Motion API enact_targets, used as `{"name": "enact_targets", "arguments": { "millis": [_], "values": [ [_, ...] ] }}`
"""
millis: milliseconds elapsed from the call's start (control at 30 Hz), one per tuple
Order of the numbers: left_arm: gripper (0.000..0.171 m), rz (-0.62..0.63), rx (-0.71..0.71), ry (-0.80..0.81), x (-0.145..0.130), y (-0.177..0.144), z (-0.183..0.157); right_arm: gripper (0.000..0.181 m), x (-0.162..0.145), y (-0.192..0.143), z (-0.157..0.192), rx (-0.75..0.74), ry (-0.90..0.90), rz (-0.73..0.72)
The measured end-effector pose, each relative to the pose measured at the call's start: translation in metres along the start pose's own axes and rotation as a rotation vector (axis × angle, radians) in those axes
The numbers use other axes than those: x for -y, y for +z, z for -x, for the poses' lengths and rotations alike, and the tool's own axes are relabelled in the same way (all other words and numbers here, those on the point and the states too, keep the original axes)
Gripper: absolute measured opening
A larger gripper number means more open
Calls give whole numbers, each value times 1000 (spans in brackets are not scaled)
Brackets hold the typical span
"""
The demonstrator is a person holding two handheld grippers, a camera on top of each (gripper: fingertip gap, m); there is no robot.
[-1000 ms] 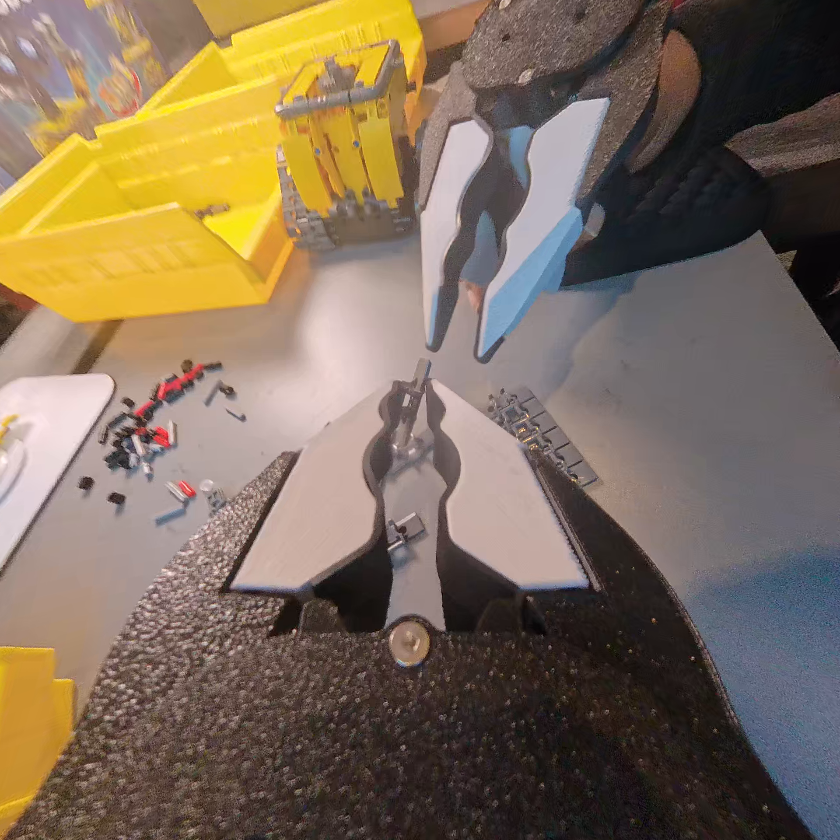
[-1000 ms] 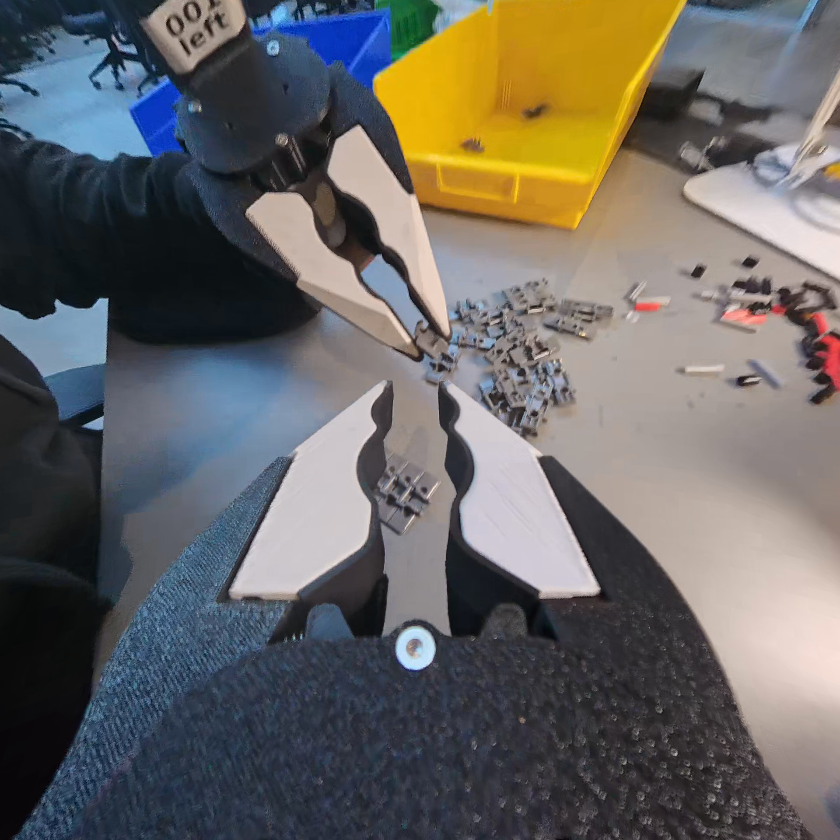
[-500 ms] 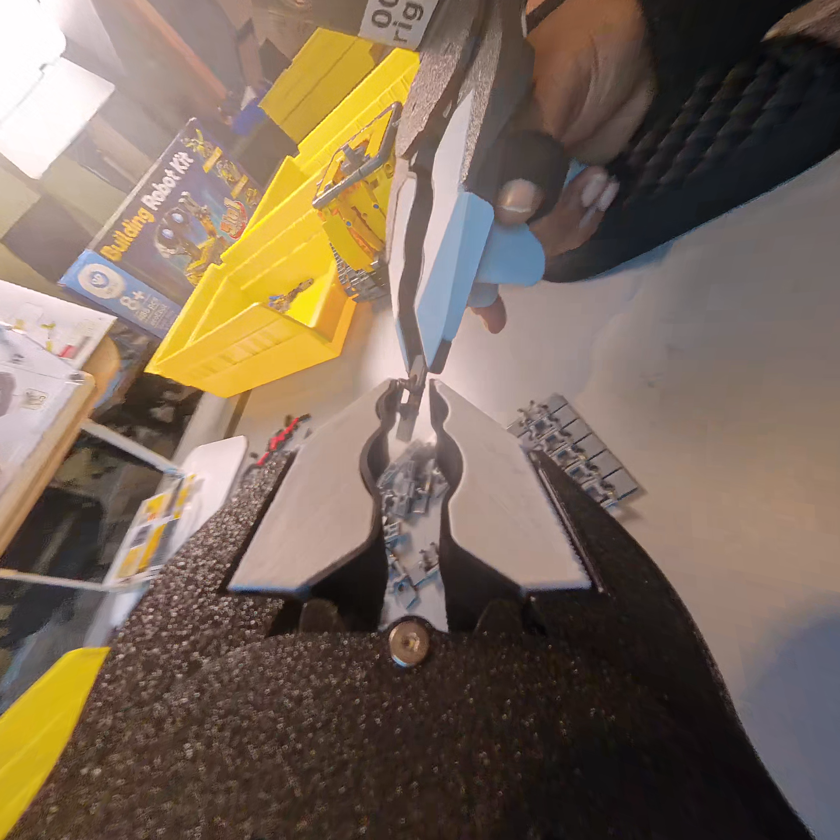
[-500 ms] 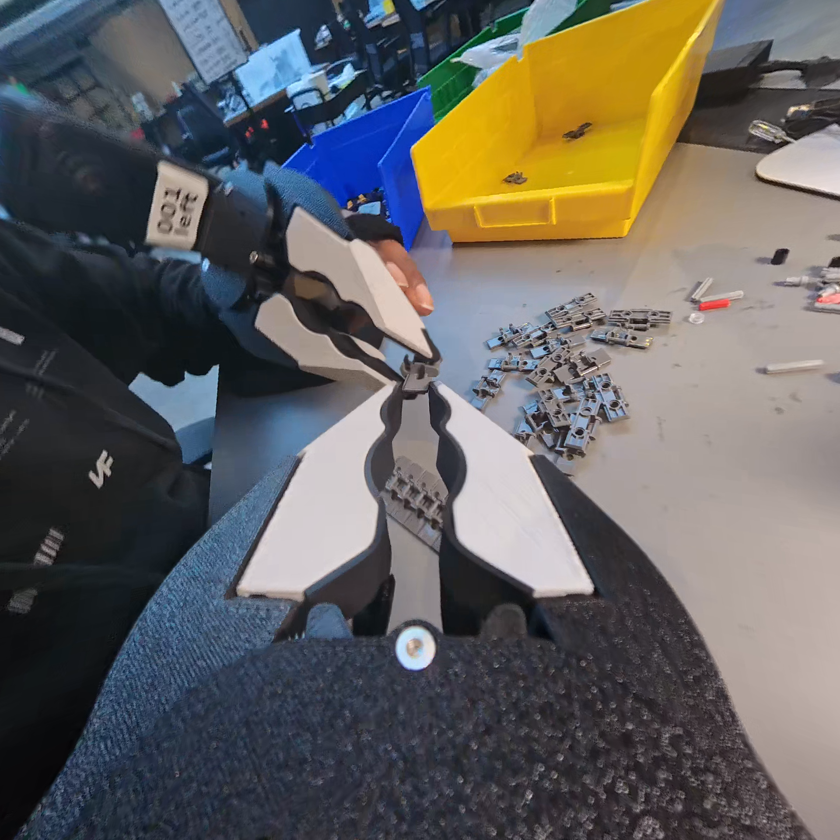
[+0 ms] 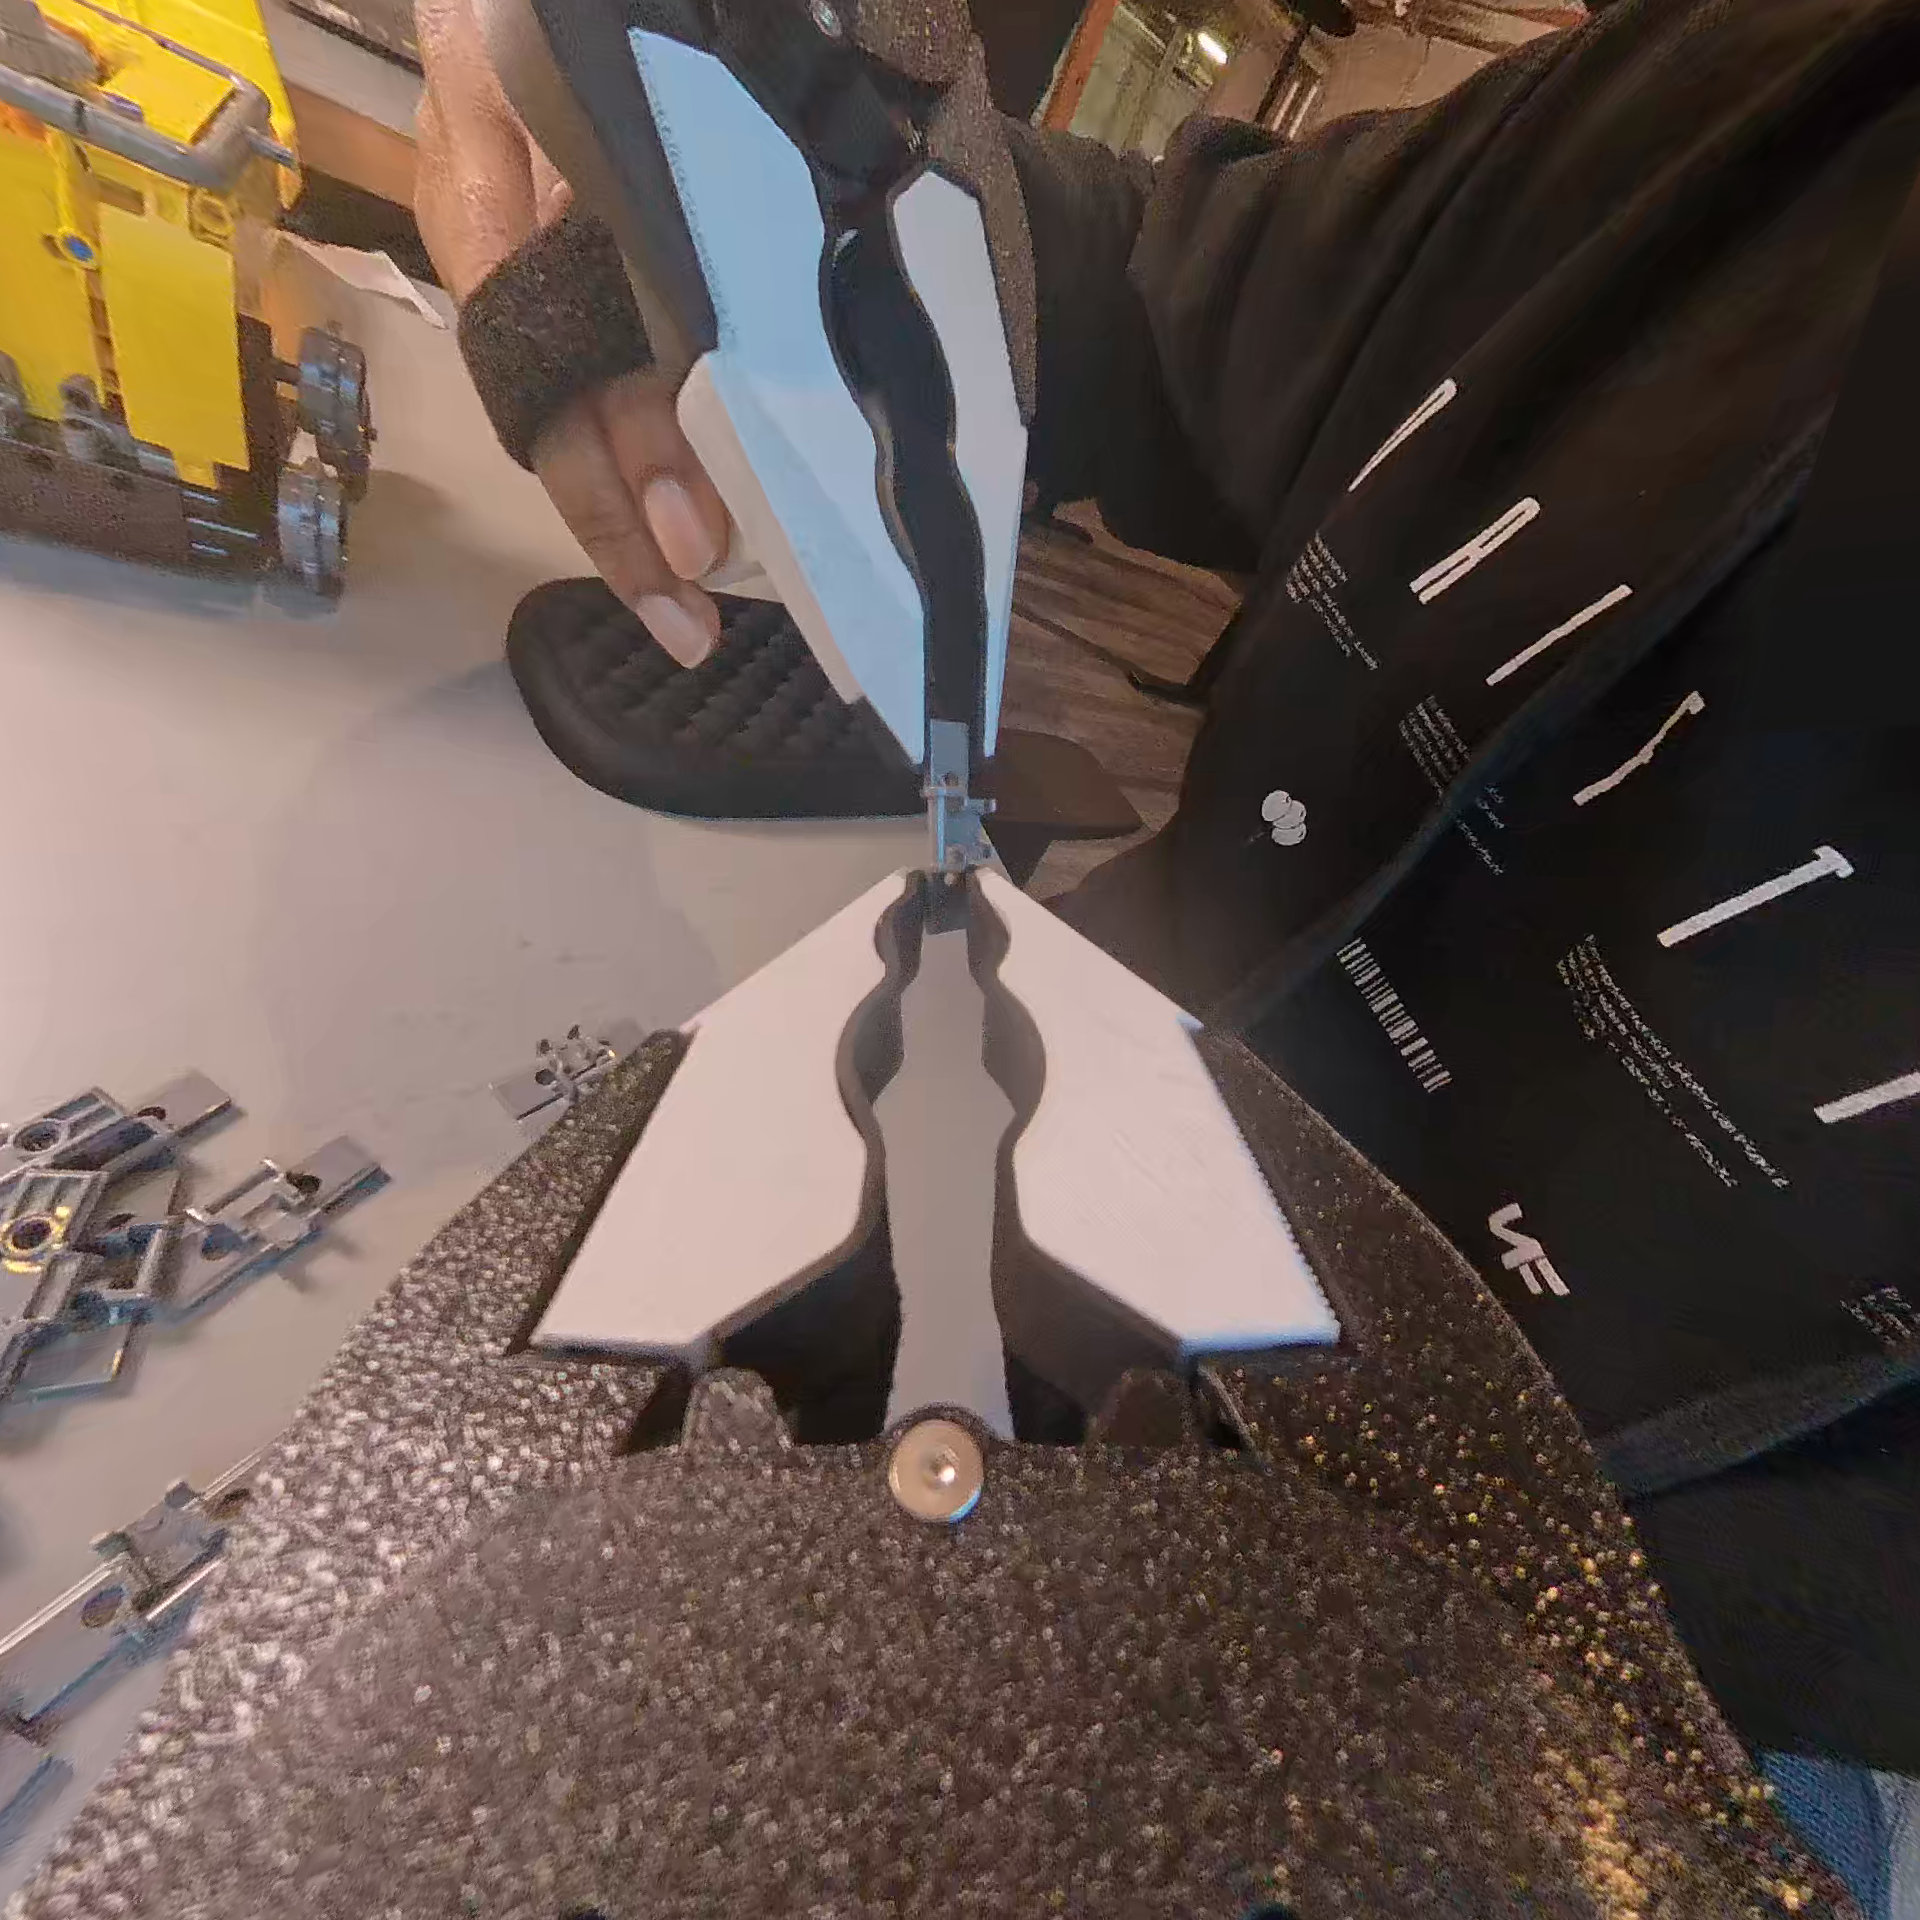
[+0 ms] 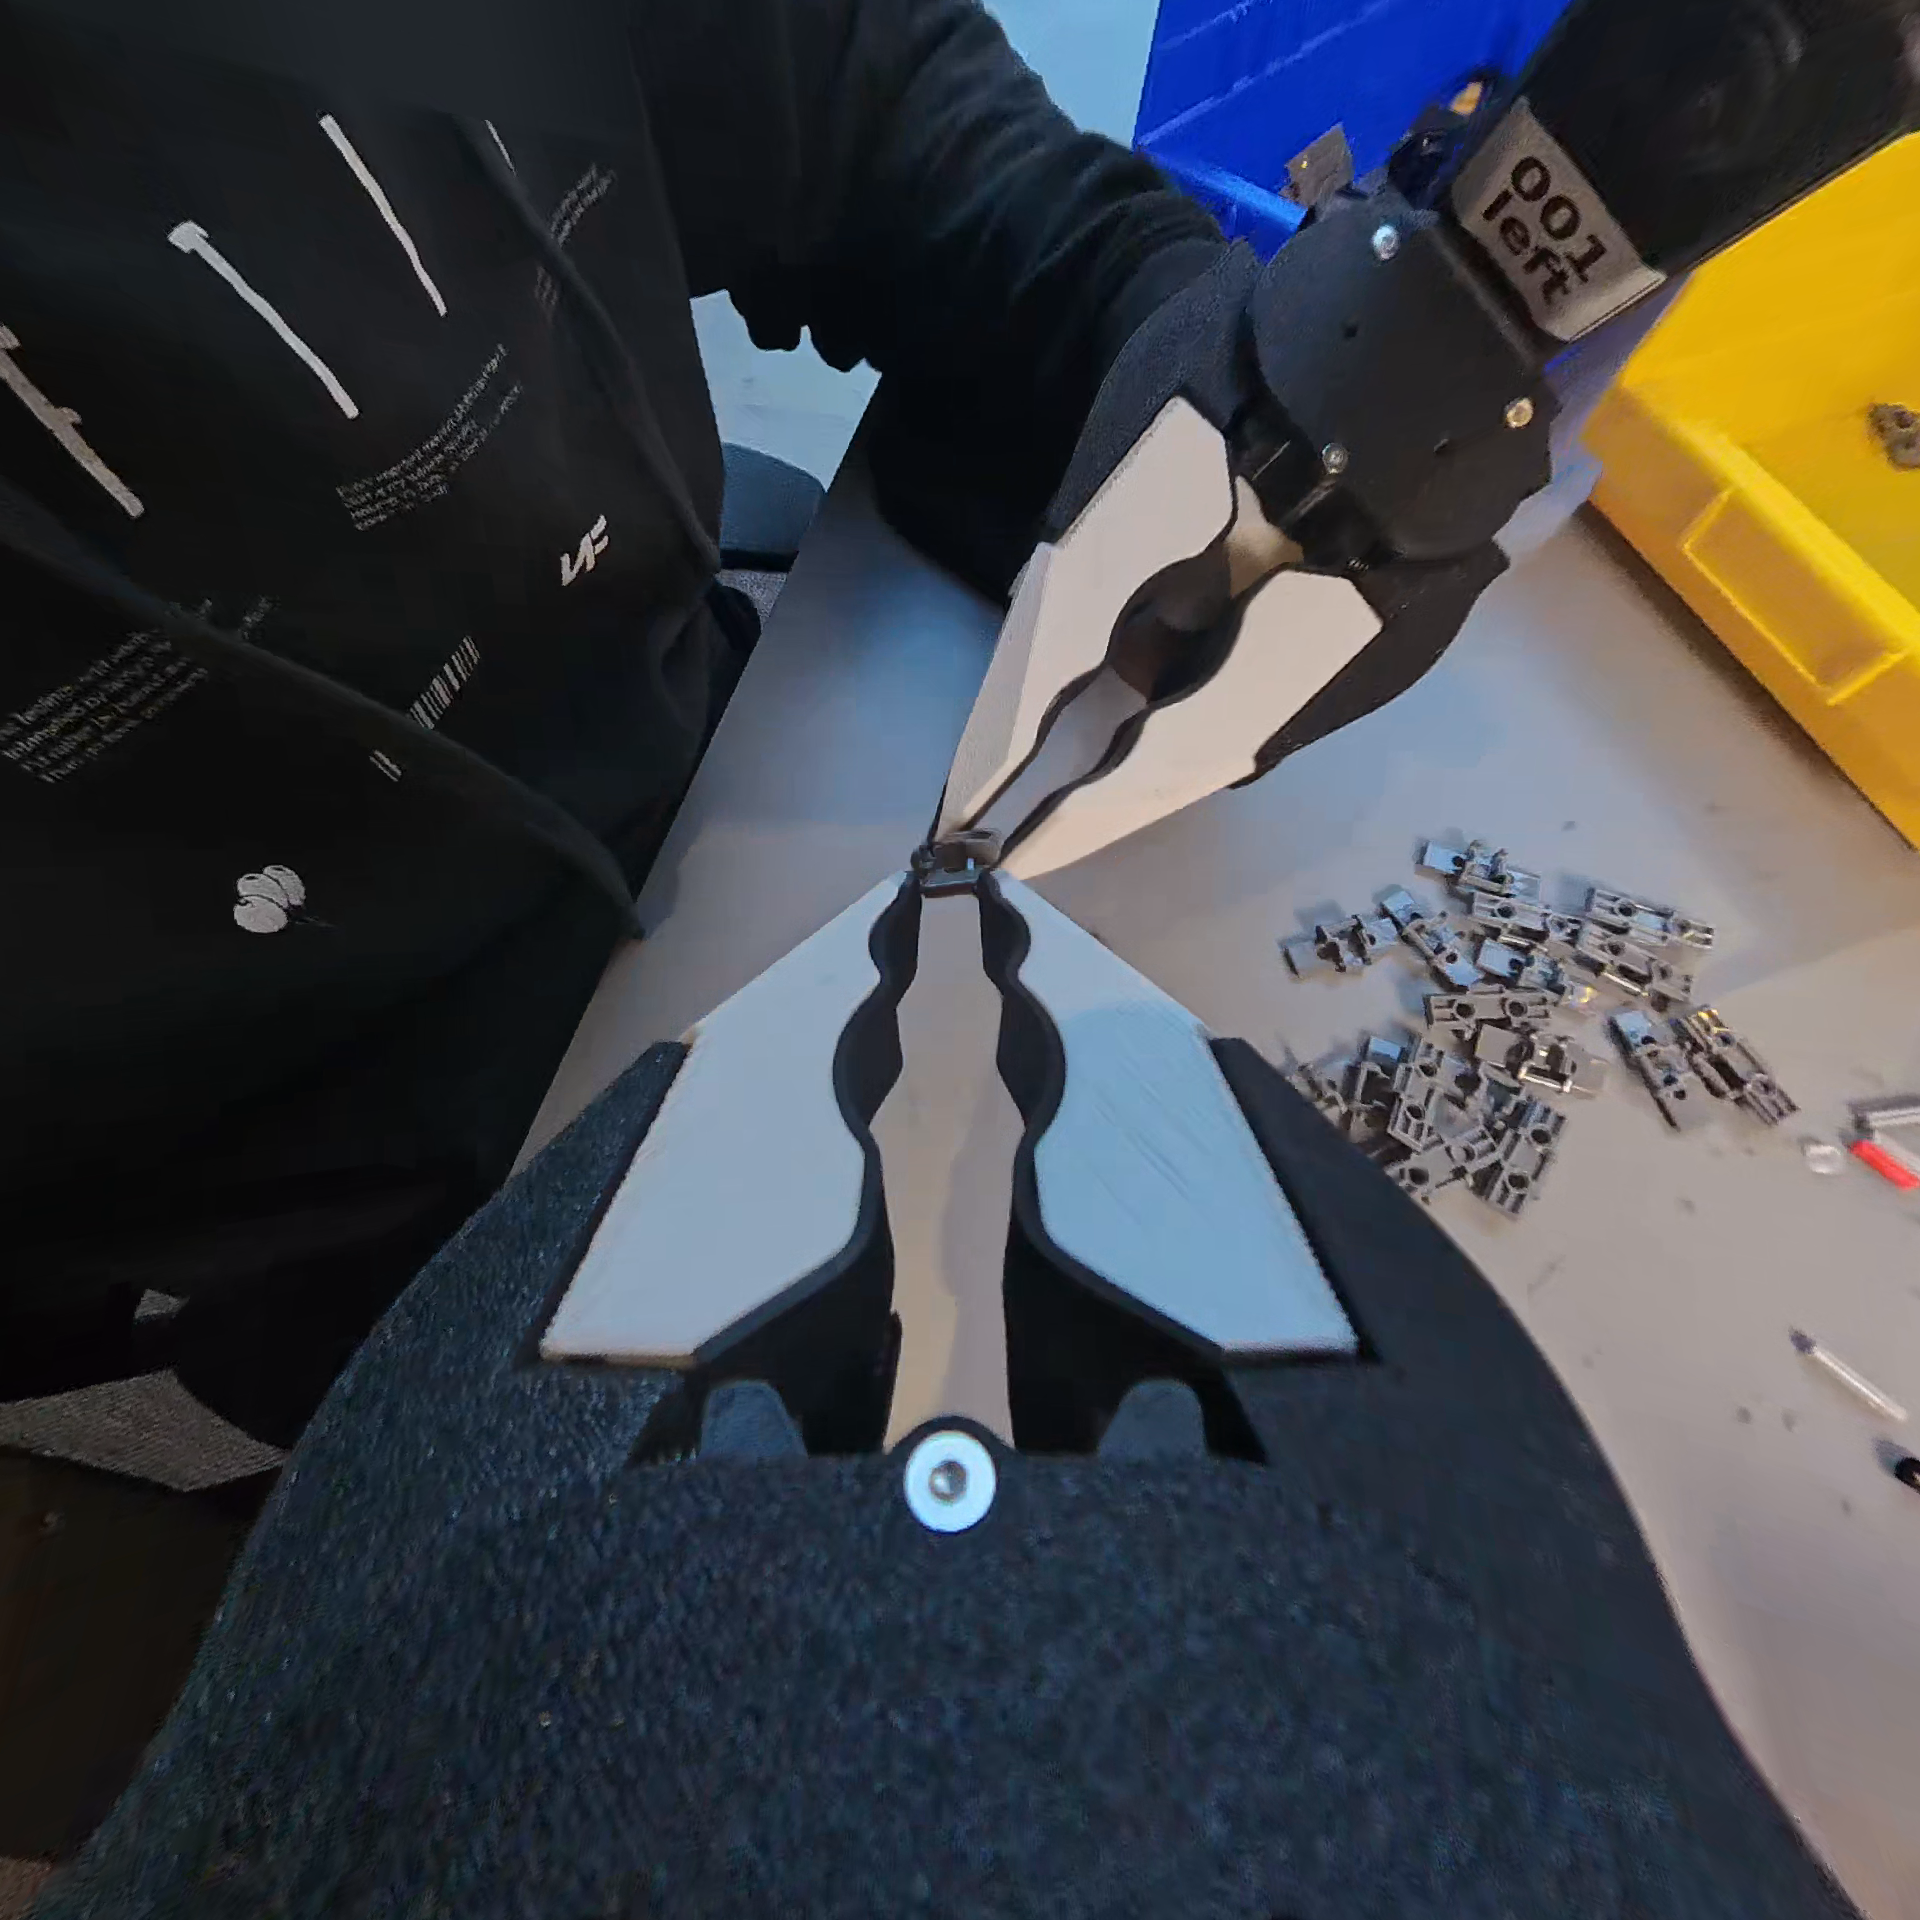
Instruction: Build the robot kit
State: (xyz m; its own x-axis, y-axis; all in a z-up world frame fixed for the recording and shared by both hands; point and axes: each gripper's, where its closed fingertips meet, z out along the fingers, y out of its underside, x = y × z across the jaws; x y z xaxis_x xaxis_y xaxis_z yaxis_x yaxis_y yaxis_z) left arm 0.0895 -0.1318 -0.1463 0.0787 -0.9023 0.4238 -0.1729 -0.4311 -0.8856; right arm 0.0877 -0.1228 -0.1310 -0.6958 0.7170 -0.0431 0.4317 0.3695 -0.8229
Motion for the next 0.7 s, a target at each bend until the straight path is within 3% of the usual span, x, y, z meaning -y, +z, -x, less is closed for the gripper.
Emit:
{"name": "enact_targets", "arguments": {
  "millis": [100, 300, 500, 700],
  "values": [
    [6, -75, 8, -22, 9, -5, 2, 11, 12, -6, -13, -60, 49, -99],
    [6, -381, 53, -89, 49, -32, 15, 18, 28, -23, -40, -245, 305, -462],
    [5, -400, 149, -56, 54, -35, 23, 5, 31, -25, -48, -307, 445, -622],
    [5, -412, 206, -63, 55, -41, 30, 7, 33, -24, -56, -347, 479, -599]
  ]
}}
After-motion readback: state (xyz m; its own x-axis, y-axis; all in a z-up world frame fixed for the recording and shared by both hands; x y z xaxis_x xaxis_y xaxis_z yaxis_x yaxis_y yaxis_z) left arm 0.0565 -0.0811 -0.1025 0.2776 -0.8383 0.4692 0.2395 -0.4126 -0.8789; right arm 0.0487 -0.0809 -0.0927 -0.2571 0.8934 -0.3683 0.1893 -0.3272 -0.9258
